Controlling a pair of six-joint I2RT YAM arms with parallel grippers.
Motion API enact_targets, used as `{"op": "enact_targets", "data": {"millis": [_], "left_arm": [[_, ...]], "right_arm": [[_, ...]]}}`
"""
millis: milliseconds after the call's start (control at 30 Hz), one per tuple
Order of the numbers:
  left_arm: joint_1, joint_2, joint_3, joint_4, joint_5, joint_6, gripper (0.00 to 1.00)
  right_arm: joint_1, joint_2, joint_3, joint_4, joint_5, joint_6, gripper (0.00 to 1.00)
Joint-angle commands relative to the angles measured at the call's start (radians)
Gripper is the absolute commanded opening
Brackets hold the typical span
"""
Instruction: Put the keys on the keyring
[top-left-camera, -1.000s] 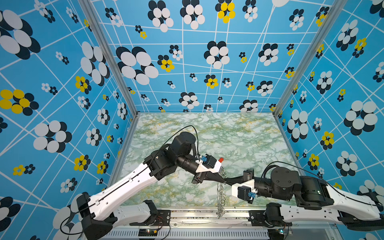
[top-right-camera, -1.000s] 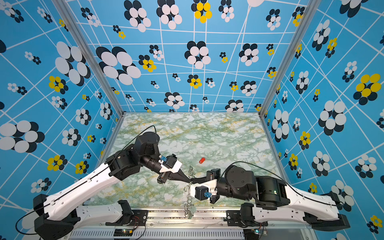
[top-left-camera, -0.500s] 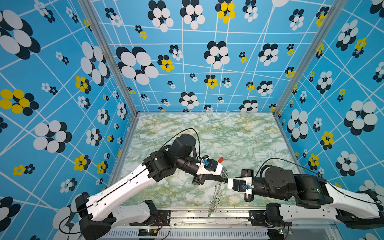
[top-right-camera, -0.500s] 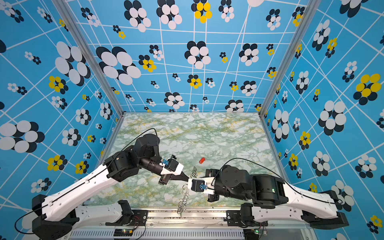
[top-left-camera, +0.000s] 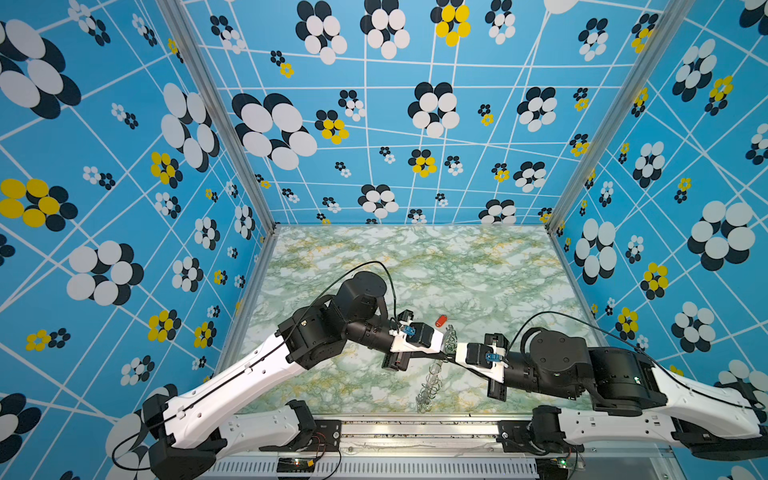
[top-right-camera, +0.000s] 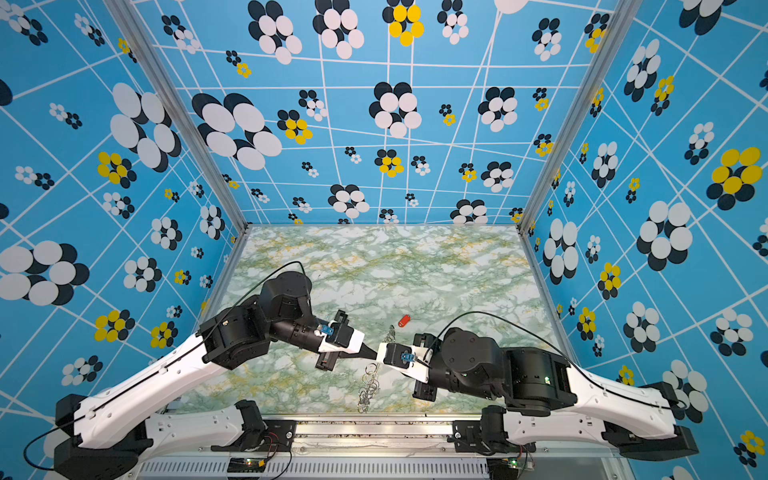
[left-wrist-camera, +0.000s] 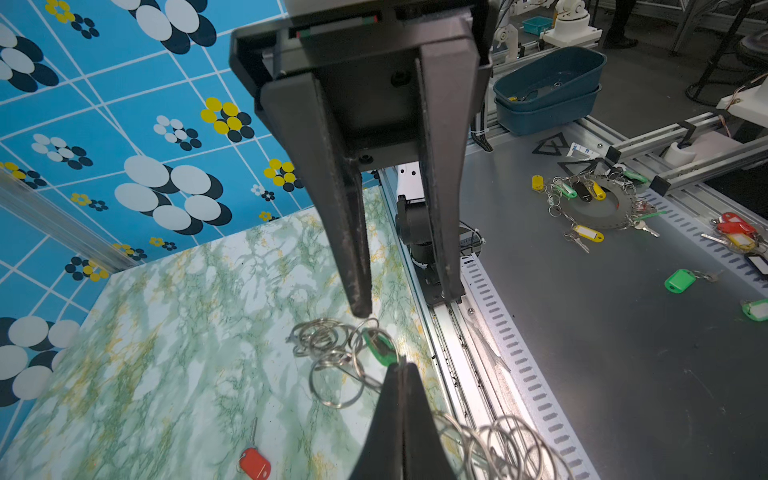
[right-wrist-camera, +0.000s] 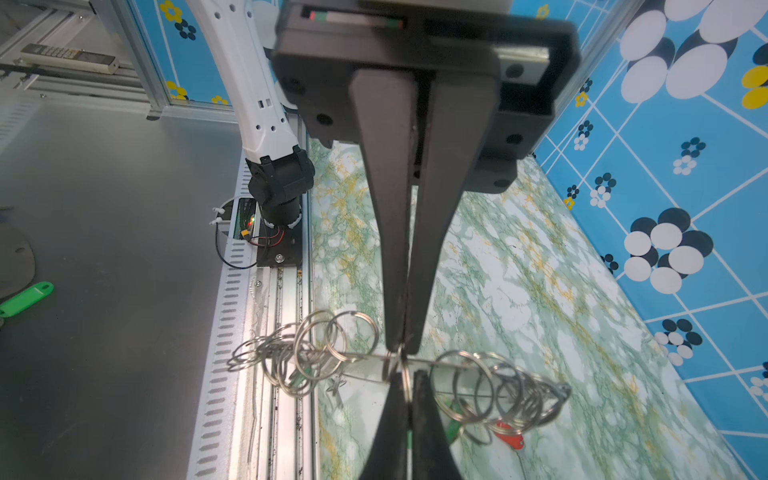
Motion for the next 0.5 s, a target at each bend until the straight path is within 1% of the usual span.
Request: {"op": "enact_targets", "data": {"millis": [0, 67, 167, 267, 300, 367, 433, 467], "left_arm": [[-0.035, -0.048, -0.006, -0.028, 0.077, 0.028, 0.00], [-0.038, -0.053, -0.010, -0.026, 0.068, 0.029, 0.00], [-0.040, -0.060, -0.015, -0.024, 0.058, 0.033, 0.00], [-0.040, -0.065, -0.015, -0.033, 0.046, 0.044, 0.00], [-0.040, -0.065, -0.016, -0.036, 0.043, 0.048, 0.00], [-0.040, -0.068, -0.018, -0.039, 0.039, 0.055, 0.00], [-0.038, -0.070, -0.019, -0.039, 0.033, 0.057, 0.00], [-0.038, -0.071, -0.022, -0.040, 0.032, 0.059, 0.00]], "right_arm": [[-0.089, 0.007, 0.032, -0.064, 0.096, 0.127, 0.00], [-0.132, 0.019, 0.040, -0.086, 0.056, 0.160, 0.00], [-0.161, 0.035, 0.050, -0.109, 0.030, 0.201, 0.00], [-0.177, 0.047, 0.059, -0.136, 0.029, 0.224, 0.04], [-0.179, 0.046, 0.060, -0.139, 0.034, 0.234, 0.07], [-0.182, 0.038, 0.057, -0.141, 0.035, 0.245, 0.23], [-0.182, 0.028, 0.055, -0.150, 0.048, 0.253, 0.34], [-0.182, 0.024, 0.055, -0.158, 0.057, 0.256, 0.38]]}}
